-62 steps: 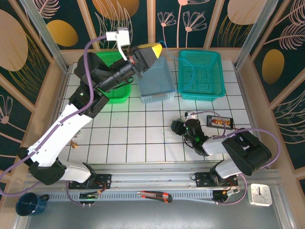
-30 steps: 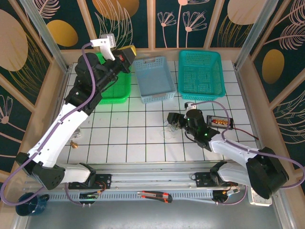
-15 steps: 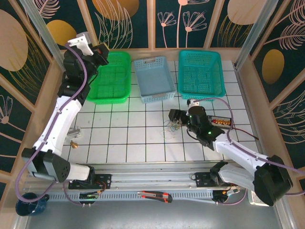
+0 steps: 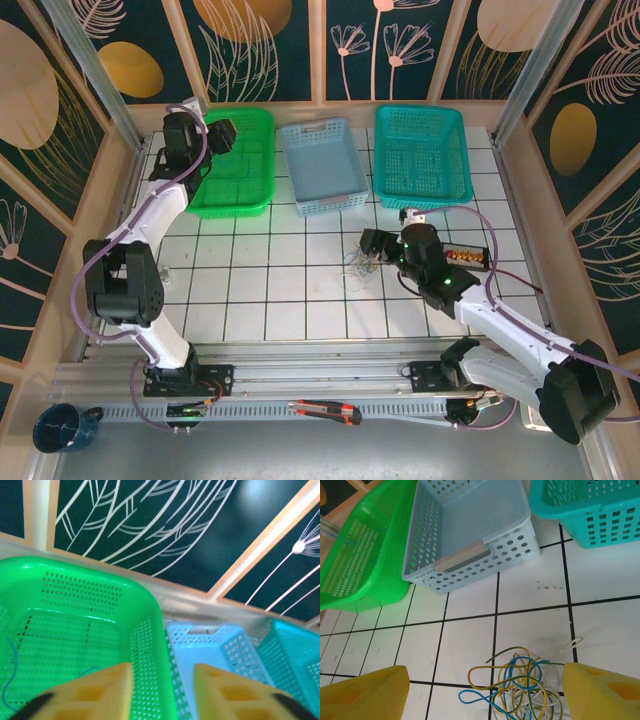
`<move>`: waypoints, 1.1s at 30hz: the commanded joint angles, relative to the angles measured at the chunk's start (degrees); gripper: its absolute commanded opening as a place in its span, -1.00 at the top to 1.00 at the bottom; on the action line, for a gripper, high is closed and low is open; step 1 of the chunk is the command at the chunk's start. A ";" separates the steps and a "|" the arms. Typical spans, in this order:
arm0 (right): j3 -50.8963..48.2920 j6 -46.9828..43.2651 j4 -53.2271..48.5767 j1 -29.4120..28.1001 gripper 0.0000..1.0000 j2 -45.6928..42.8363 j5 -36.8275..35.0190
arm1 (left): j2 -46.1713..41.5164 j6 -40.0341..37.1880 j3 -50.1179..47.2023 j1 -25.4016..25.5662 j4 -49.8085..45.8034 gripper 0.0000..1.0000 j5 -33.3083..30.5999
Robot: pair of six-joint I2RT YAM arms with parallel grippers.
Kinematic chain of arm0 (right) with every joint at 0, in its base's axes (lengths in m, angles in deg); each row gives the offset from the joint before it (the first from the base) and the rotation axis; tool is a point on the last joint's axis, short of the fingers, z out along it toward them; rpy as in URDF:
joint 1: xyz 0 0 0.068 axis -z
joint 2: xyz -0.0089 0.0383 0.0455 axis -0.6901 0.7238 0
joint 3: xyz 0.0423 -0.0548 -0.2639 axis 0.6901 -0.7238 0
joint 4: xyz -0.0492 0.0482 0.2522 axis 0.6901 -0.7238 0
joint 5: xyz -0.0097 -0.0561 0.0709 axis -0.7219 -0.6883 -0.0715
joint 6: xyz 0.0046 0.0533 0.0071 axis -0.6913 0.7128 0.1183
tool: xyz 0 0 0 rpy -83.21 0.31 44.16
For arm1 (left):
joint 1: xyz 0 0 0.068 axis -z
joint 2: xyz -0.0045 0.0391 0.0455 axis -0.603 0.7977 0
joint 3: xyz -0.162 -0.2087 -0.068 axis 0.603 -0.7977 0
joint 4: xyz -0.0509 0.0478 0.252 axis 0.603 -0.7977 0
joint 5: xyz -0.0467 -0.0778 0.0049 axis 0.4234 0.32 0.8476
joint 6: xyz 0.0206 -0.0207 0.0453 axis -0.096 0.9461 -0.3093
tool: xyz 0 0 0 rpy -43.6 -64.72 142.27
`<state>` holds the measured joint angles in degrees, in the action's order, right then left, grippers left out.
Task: Untangle the cables
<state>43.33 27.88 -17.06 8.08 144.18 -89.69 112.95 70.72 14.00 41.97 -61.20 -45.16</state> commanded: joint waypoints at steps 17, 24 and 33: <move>-1.42 1.96 -0.27 1.67 -0.58 -0.81 0.15 | -7.47 5.23 -1.55 -0.66 4.21 -0.98 14.10; -2.98 2.22 1.12 2.48 -0.54 0.39 2.54 | -15.92 5.43 -13.86 5.26 6.86 -0.98 16.03; -5.80 2.32 3.26 3.46 -0.46 2.00 4.53 | -24.63 15.83 -37.84 19.46 18.82 -0.98 13.08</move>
<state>38.41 29.32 -16.25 10.86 146.00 -86.22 90.00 81.41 -19.46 58.96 -48.98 -31.00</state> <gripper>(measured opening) 0.736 0.988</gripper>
